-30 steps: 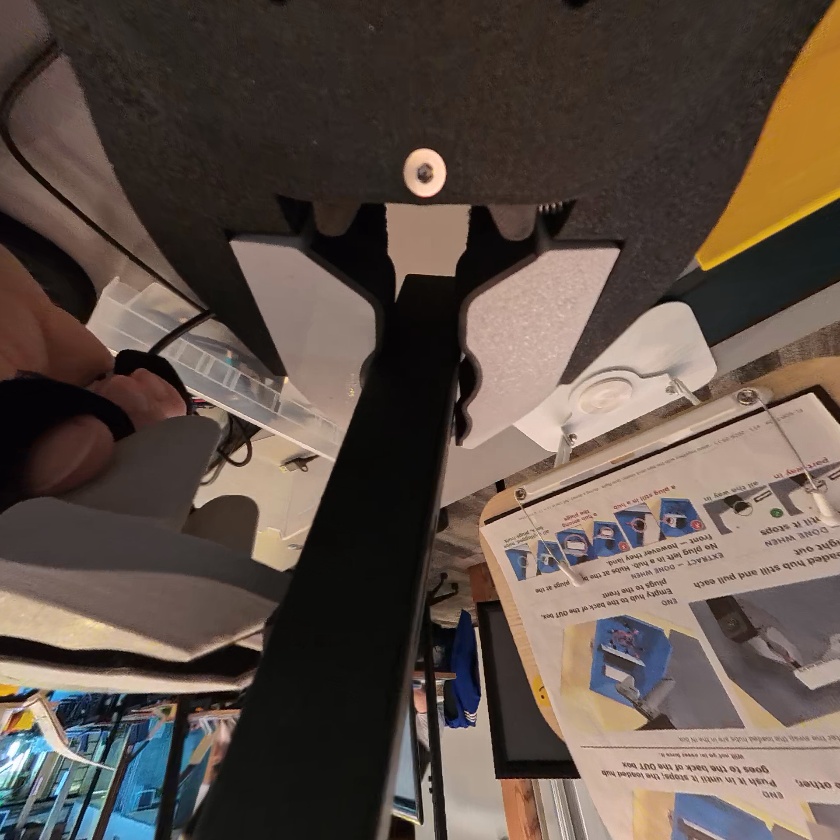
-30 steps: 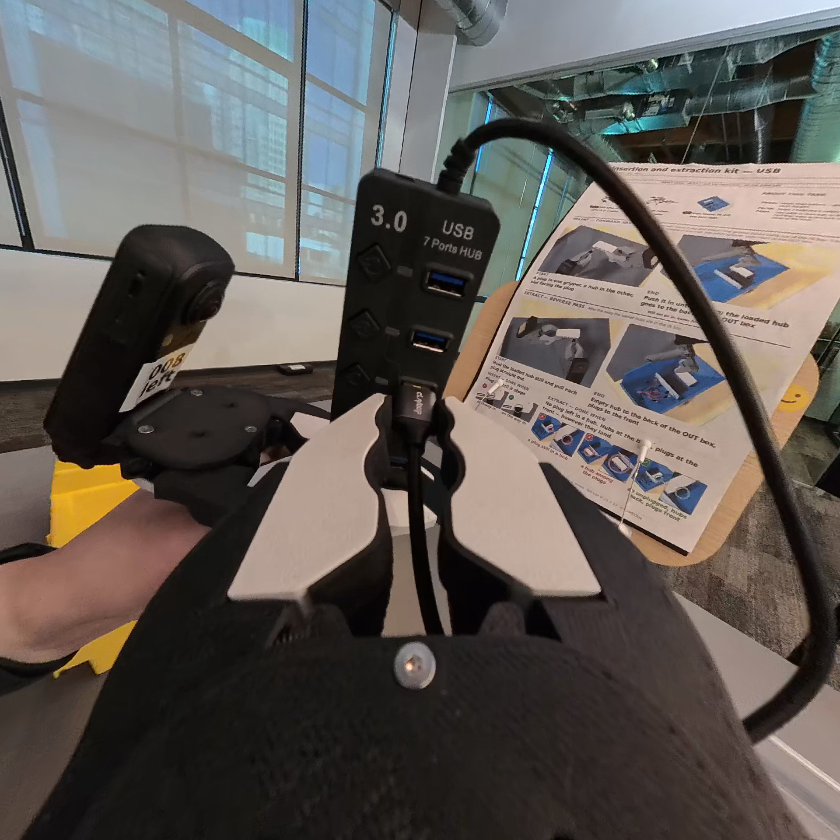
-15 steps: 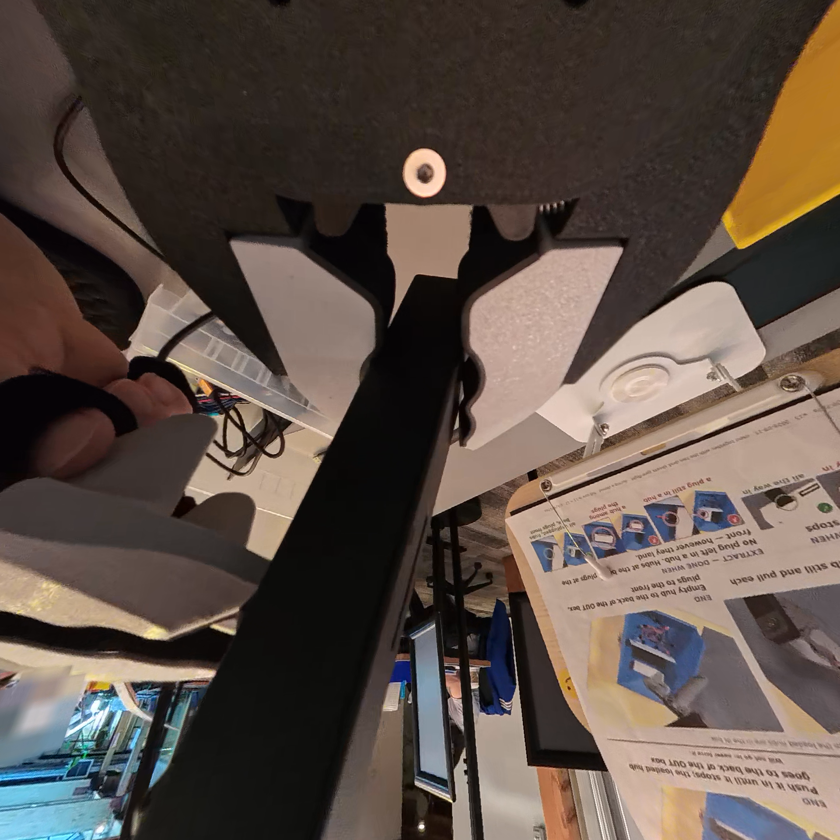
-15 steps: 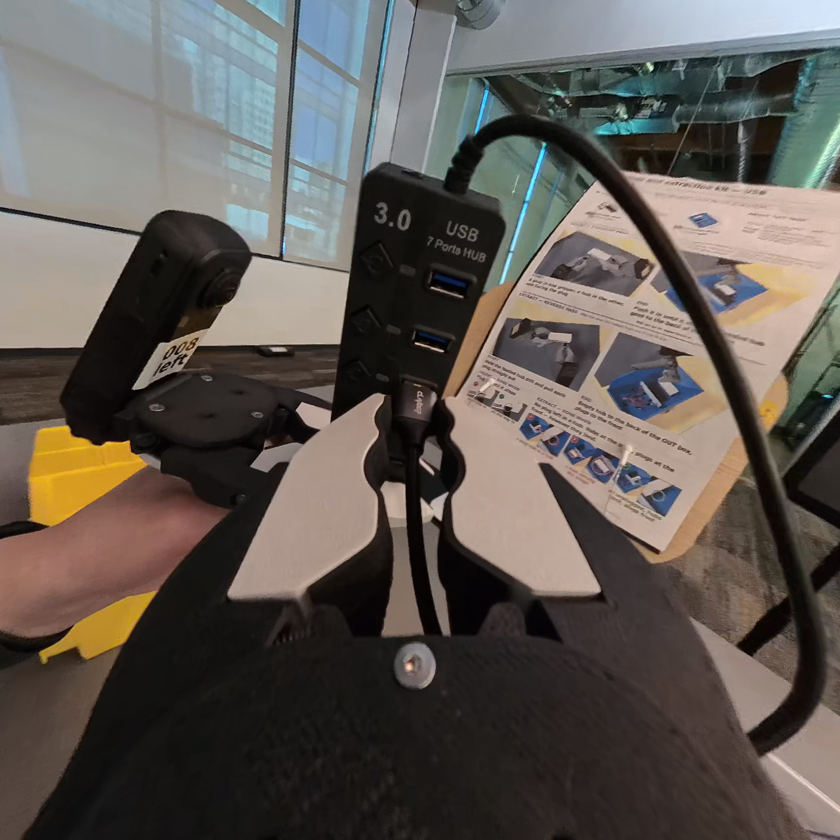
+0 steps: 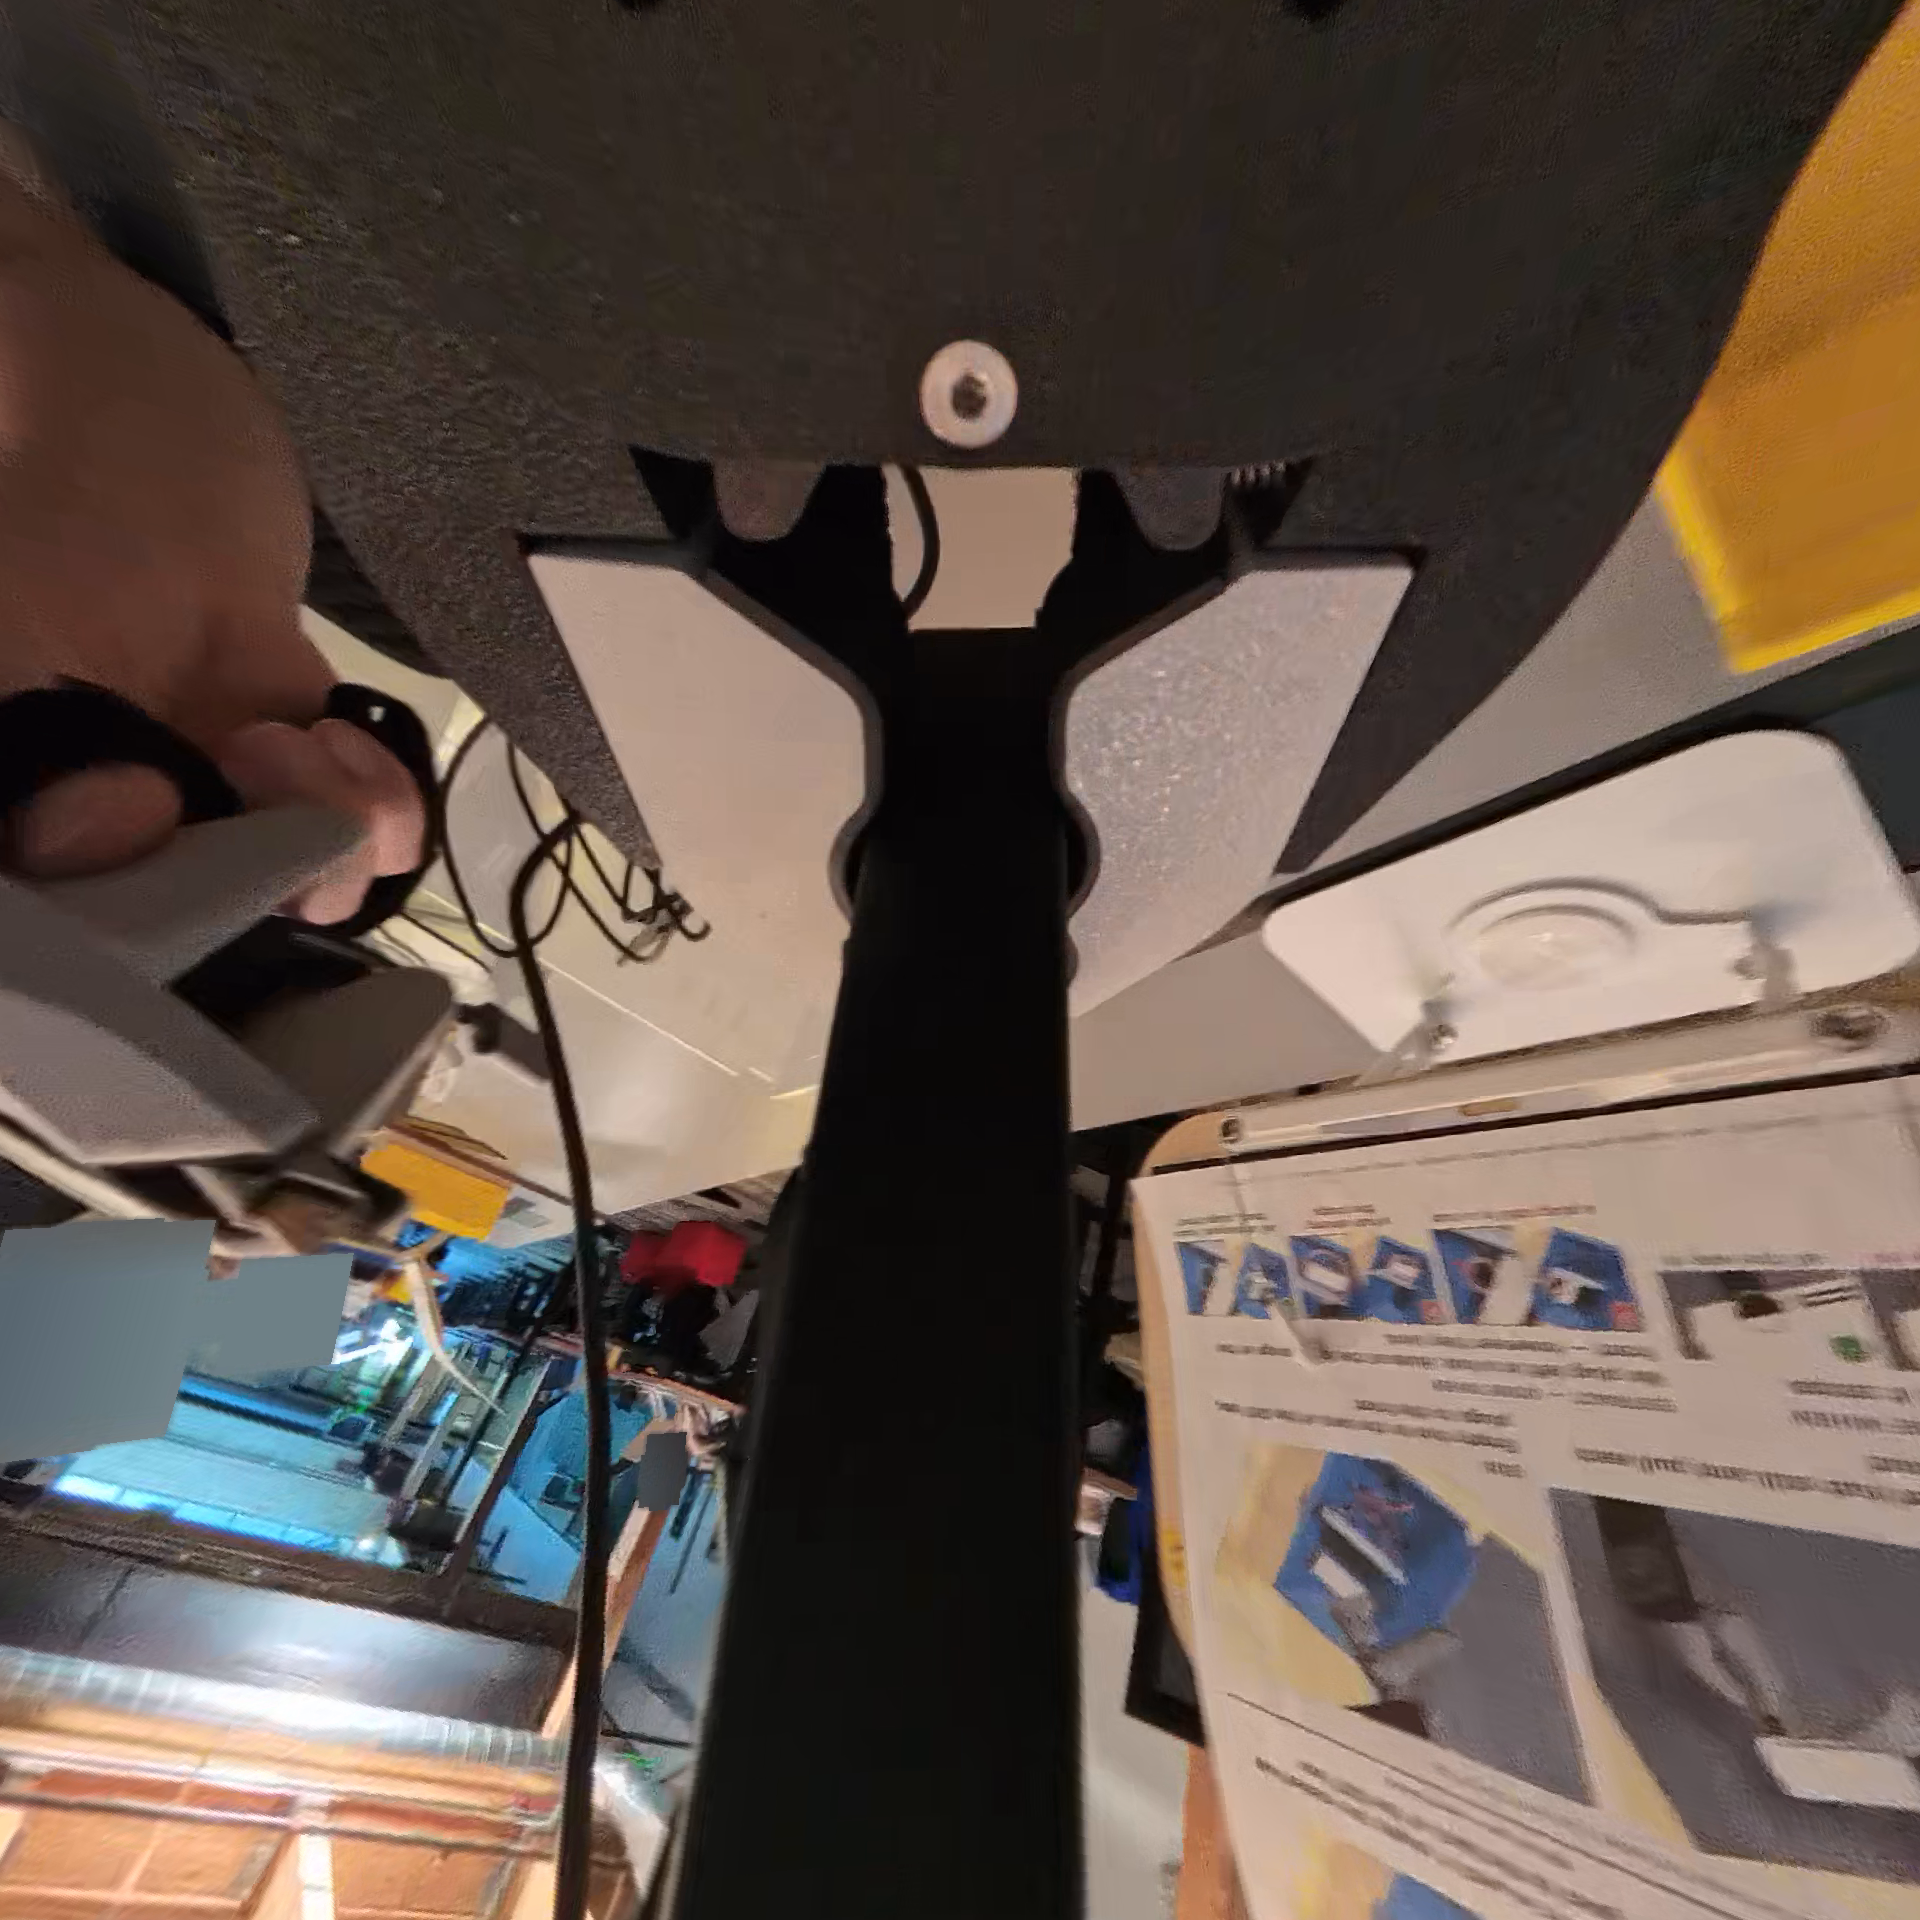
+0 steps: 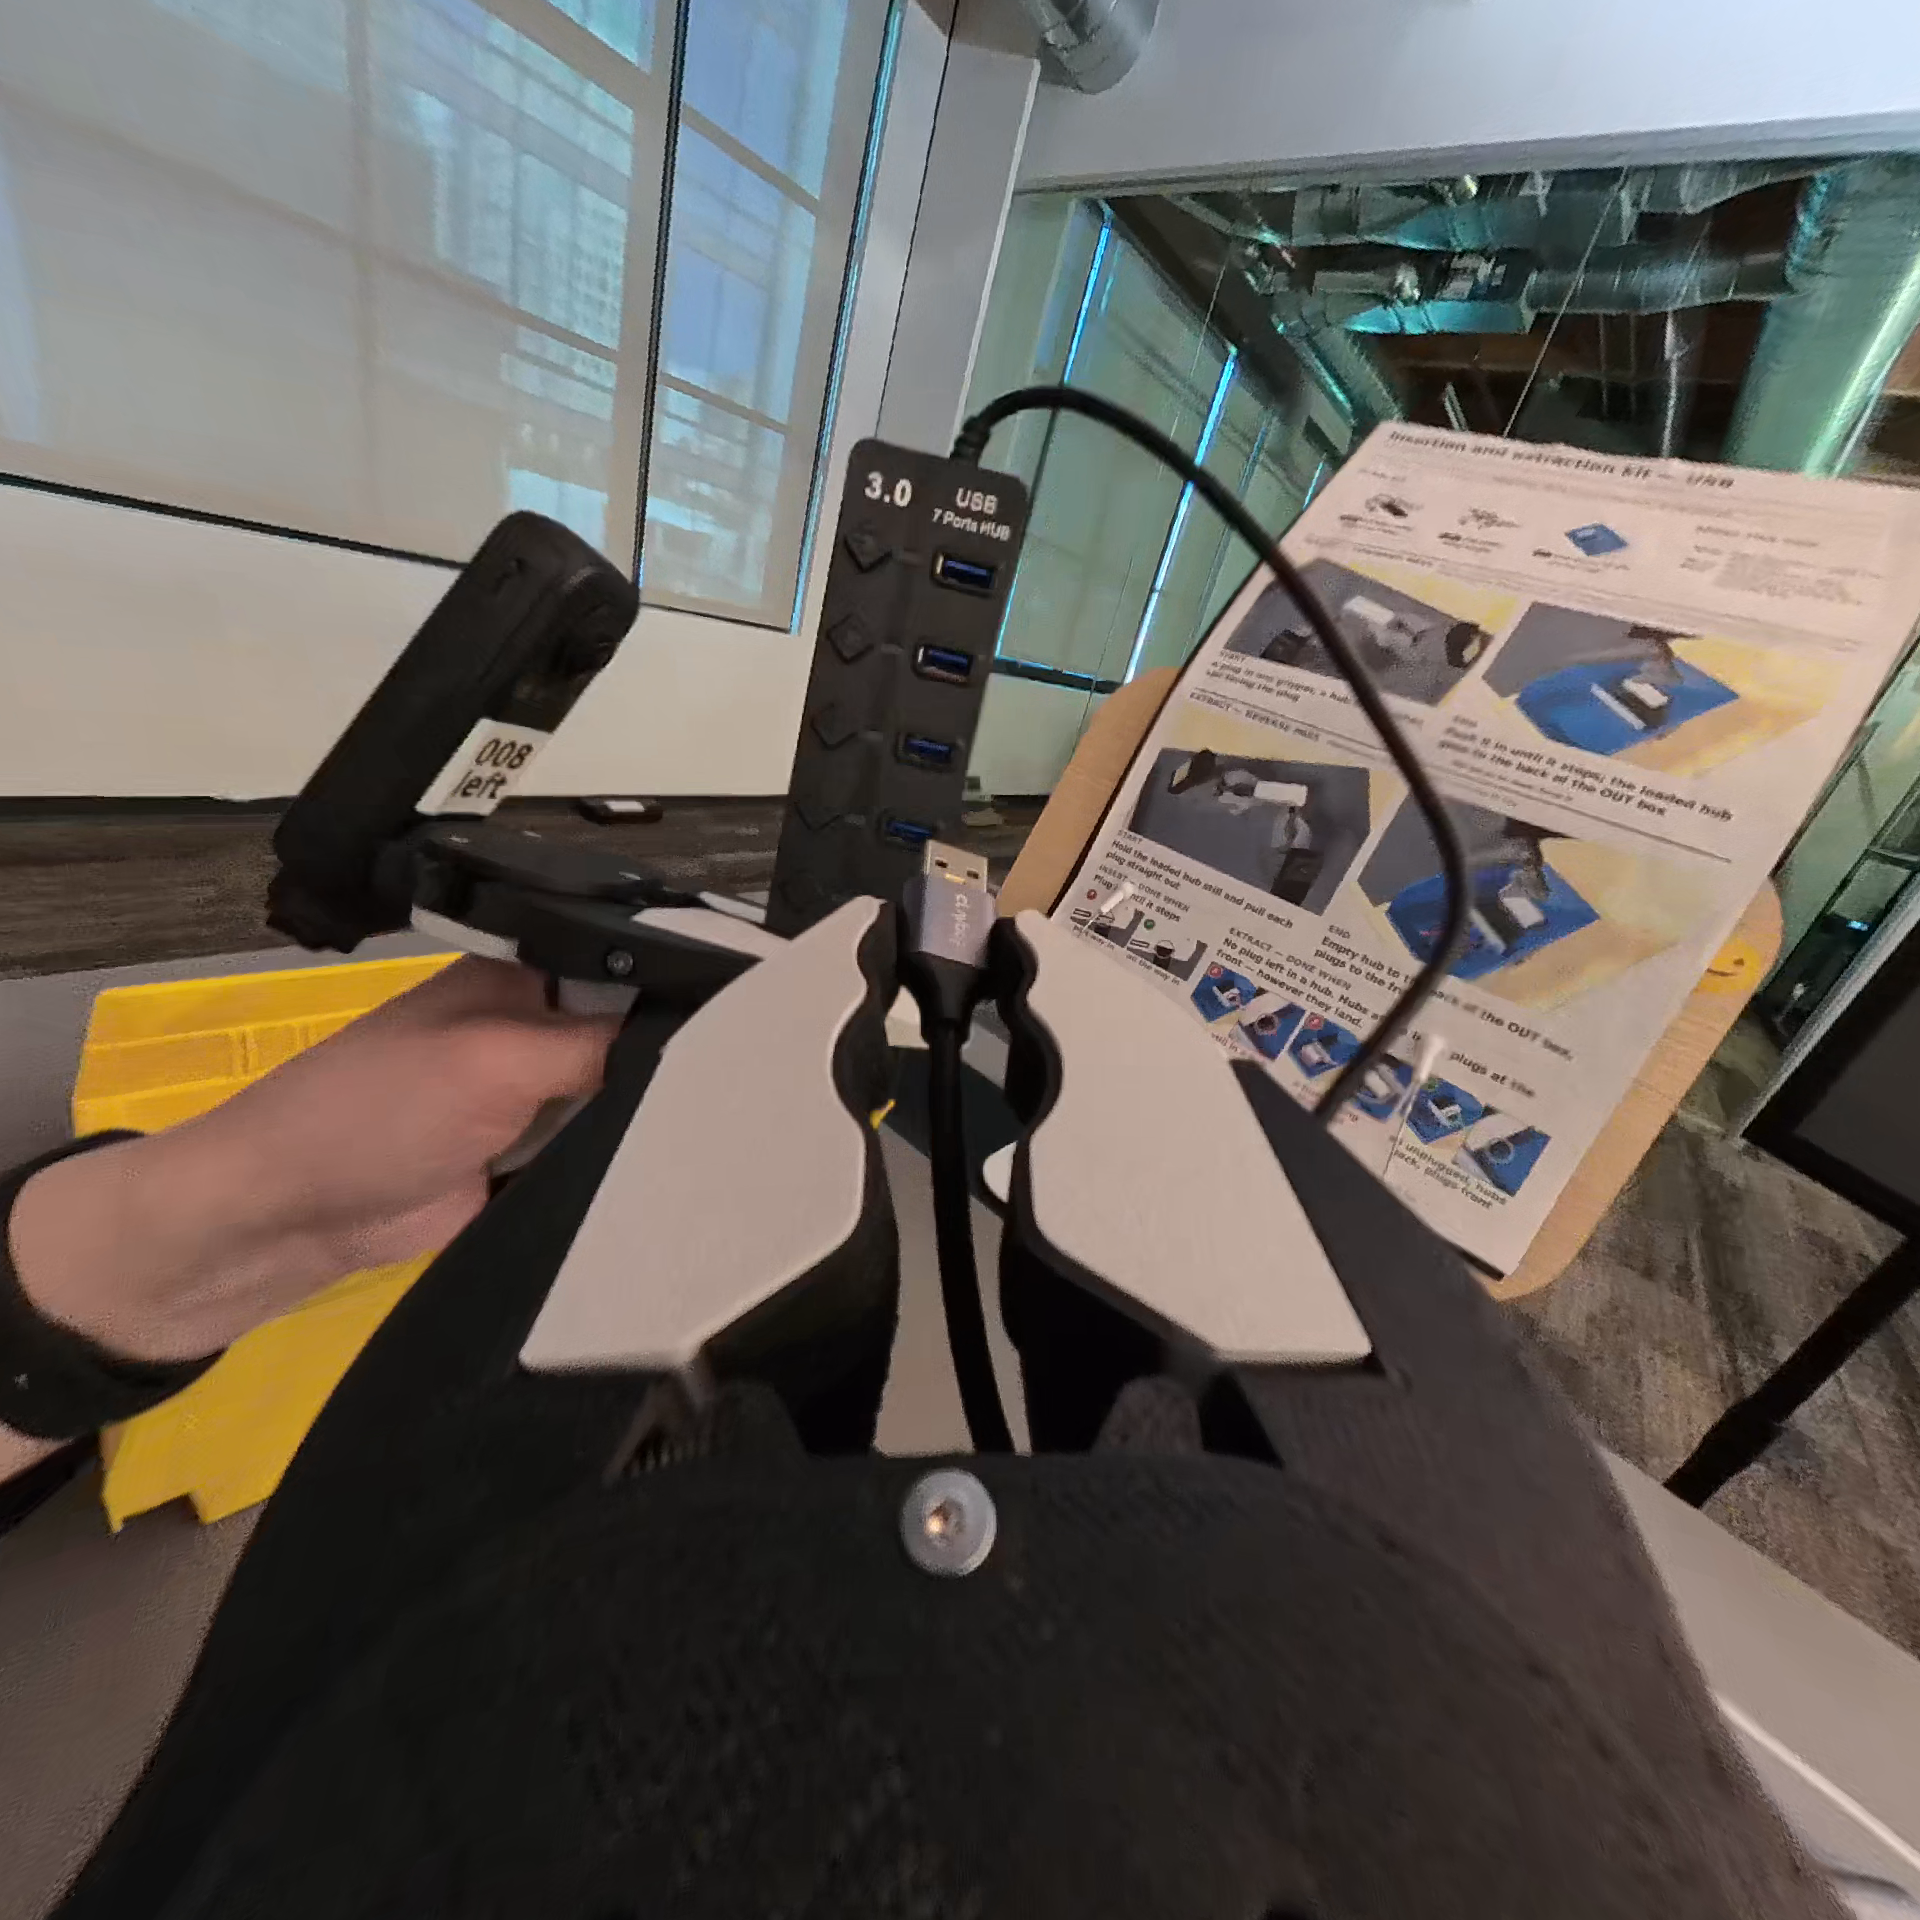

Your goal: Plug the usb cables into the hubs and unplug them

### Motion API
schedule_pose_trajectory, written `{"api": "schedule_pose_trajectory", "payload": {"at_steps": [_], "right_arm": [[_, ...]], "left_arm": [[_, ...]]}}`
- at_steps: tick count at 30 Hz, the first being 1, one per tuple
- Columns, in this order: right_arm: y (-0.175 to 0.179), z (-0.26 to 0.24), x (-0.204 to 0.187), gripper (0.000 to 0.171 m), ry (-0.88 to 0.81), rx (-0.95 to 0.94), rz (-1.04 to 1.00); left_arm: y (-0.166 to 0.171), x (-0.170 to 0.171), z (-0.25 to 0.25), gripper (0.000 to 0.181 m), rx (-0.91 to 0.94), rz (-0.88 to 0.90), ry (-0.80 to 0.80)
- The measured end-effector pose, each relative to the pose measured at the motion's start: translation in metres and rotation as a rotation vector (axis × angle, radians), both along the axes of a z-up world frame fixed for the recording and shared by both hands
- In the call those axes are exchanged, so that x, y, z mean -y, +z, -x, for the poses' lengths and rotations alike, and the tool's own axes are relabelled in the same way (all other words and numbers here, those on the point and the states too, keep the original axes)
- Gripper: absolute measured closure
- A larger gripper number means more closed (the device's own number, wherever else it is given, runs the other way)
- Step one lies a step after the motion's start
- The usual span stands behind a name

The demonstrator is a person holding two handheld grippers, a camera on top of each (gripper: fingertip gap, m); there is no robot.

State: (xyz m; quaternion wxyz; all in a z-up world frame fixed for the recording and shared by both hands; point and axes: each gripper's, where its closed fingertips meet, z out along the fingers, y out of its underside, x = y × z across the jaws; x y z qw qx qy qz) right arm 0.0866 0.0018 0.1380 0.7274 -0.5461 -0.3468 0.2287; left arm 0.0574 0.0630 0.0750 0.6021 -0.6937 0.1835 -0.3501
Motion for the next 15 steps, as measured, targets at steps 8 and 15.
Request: {"api": "schedule_pose_trajectory", "payload": {"at_steps": [8, 15], "right_arm": [[-0.008, 0.006, 0.001, 0.153, 0.070, 0.046, 0.067], [0.033, -0.034, 0.029, 0.153, 0.290, -0.029, 0.172]], "left_arm": [[0.008, 0.004, 0.021, 0.154, -0.201, -0.085, 0.098], [0.014, 0.003, 0.058, 0.154, -0.240, -0.051, 0.154]]}}
